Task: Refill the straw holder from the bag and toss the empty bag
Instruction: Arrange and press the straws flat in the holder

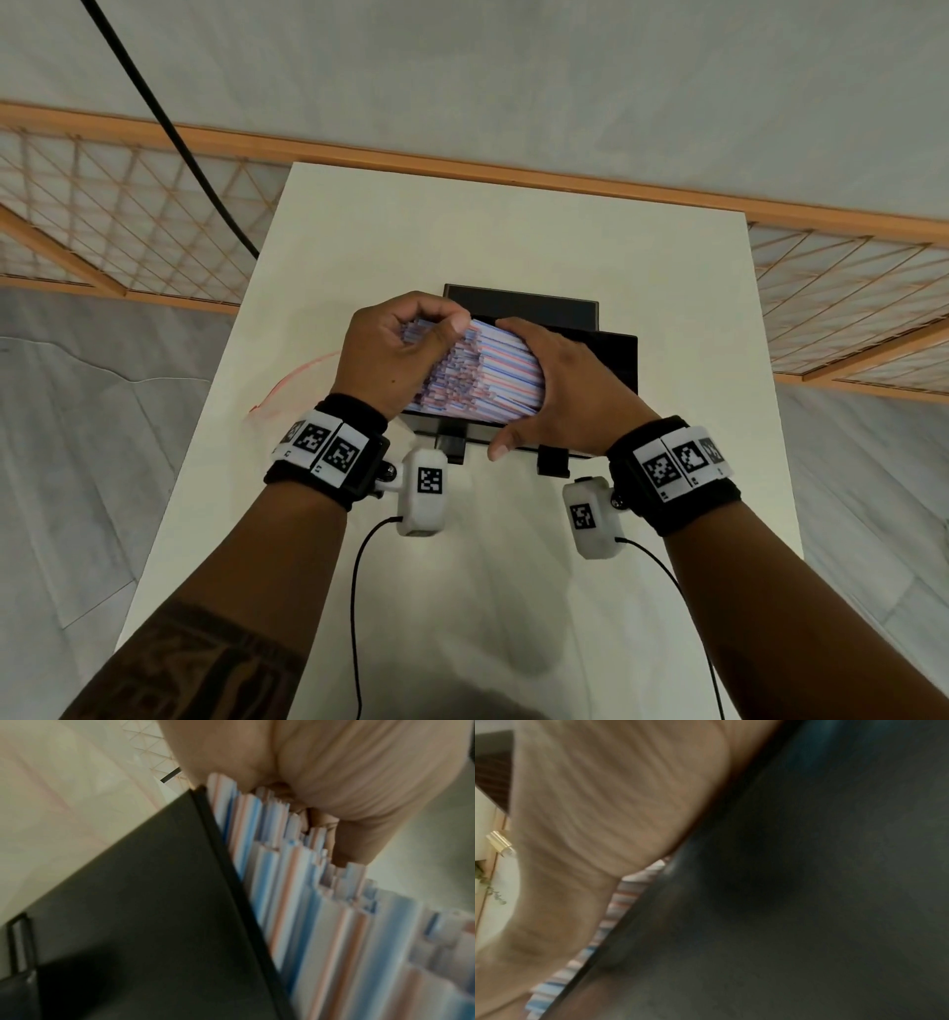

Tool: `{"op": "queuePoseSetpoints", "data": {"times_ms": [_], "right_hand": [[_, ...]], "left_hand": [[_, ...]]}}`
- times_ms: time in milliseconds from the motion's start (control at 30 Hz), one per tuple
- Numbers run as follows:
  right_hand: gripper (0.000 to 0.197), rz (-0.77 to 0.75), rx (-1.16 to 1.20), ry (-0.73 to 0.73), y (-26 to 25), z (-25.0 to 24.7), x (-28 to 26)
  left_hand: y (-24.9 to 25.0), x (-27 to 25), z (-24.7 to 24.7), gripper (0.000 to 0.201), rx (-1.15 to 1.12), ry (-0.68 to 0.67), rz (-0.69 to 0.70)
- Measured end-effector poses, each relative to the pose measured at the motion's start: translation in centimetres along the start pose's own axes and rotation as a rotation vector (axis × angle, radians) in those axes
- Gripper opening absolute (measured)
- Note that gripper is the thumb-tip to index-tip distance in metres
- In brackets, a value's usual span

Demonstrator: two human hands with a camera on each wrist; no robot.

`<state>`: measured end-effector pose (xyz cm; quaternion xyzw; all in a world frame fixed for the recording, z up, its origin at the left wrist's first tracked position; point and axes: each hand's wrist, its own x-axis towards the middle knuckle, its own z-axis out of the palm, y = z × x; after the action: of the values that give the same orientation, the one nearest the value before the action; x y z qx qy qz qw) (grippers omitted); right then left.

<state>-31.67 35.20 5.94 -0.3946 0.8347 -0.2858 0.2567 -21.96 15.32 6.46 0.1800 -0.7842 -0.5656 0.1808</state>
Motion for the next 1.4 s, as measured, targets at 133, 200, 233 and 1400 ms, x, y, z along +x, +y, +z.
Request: {"op": "queuePoseSetpoints", "data": {"times_ms": [133,200,233,1400], "right_hand": [[0.125,0.057,-0.033,-0.077,-0.4,-0.3,0.0],[0.122,0.088,-0.050,-0.120,-0.8,-0.7,0.2],[0.121,0.097,-0.062,-0.140,-1.1,-1.0,0.4],[0.115,0.160,-0.049,-0.321,-2.7,-2.7,1.6]], "left_hand": [[-0.4,-0.2,0.1,0.010,-0.016,0.013,-0.055],[-0.6,-0.2,0.1,0.014,-0.021,0.013,-0.066],[-0.6,-0.3,0.1,0.014,-0.025,0.009,-0.068],[-1.4,-4.9,-0.6,0.074,0.164,-0.081,-0.062]]}}
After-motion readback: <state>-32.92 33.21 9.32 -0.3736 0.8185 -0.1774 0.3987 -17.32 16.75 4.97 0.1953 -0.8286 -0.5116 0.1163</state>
